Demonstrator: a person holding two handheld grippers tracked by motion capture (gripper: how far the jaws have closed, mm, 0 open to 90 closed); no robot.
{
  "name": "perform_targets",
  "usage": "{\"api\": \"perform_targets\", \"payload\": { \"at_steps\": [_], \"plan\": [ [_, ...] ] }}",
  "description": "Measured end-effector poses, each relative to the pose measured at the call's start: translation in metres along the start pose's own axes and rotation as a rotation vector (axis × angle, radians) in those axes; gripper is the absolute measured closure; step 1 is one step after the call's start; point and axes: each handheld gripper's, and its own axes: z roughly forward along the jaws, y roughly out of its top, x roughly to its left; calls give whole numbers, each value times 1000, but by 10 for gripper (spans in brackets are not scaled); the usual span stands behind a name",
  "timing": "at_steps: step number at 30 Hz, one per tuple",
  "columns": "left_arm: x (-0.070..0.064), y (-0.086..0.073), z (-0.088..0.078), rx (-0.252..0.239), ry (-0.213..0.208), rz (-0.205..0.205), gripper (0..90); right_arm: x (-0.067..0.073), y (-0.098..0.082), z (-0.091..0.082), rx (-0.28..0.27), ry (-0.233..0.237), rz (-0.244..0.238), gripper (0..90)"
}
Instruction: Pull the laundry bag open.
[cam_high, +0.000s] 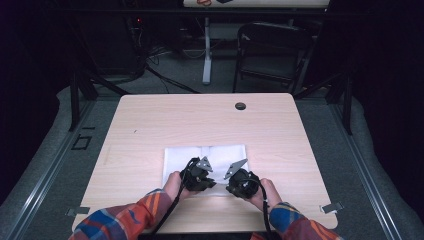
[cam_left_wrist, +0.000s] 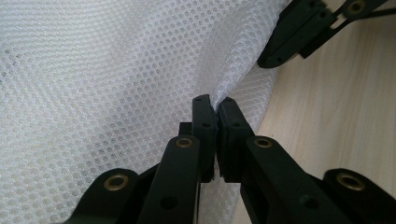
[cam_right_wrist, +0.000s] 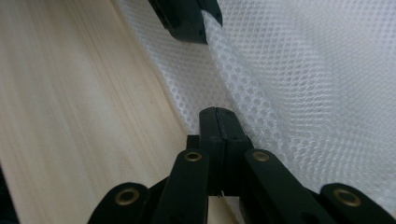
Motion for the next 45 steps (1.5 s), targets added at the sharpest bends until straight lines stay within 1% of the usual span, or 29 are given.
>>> {"api": "perform_targets", "payload": {
  "at_steps": [2,3,4,6,7,12,13,16,19,20,22,24,25,26,28,30,31,35,36,37,41,42,45],
  "plan": [
    [0,0,-1,1,2,-8,869,0,-2,6,17,-10,-12,900],
    [0,0,-1,-1,5,-11,869,0,-3,8,20,-8,-5,900],
    [1,1,-2,-11,2,-17,869,0,-3,9,35,-17,-8,900],
    [1,1,-3,-14,7,-20,869,-2,-5,11,38,-14,0,900],
    [1,1,-3,-11,7,-19,868,-3,-5,12,32,-10,5,900],
    [2,3,-6,-17,12,-22,869,-5,-6,11,33,2,19,900],
    [3,3,-7,-21,14,-28,869,-6,-6,11,37,7,31,900],
    [4,4,-11,-26,15,-39,869,-5,-6,11,38,6,16,900],
    [5,5,-13,-24,14,-43,869,-5,-7,11,33,6,18,900],
    [6,6,-15,-25,21,-44,869,-5,-7,11,37,10,21,900],
    [8,7,-18,-30,18,-60,869,-5,-7,10,47,13,13,900],
    [9,8,-21,-35,23,-66,869,-5,-7,10,47,6,14,900],
    [10,9,-22,-37,21,-66,870,-5,-7,10,52,14,17,900],
    [10,10,-24,-36,28,-69,870,-5,-7,10,54,17,19,900],
    [11,11,-26,-45,32,-67,870,-5,-7,9,69,16,11,900],
    [12,13,-28,-41,35,-63,870,-4,-7,9,57,17,16,900],
    [12,14,-29,-43,38,-66,870,-4,-7,9,57,17,16,900],
    [15,20,-36,-42,57,-59,872,-3,-7,9,65,20,14,900],
    [16,22,-37,-44,60,-57,873,-3,-7,9,70,15,10,900],
    [17,23,-39,-34,62,-49,873,-3,-7,9,64,21,15,900],
    [20,27,-43,-33,73,-46,873,-3,-7,9,62,22,20,900],
    [22,29,-45,-30,80,-41,873,-3,-7,8,74,21,10,900],
    [24,31,-48,-38,87,-44,873,-3,-8,9,62,26,19,900]
  ]
}}
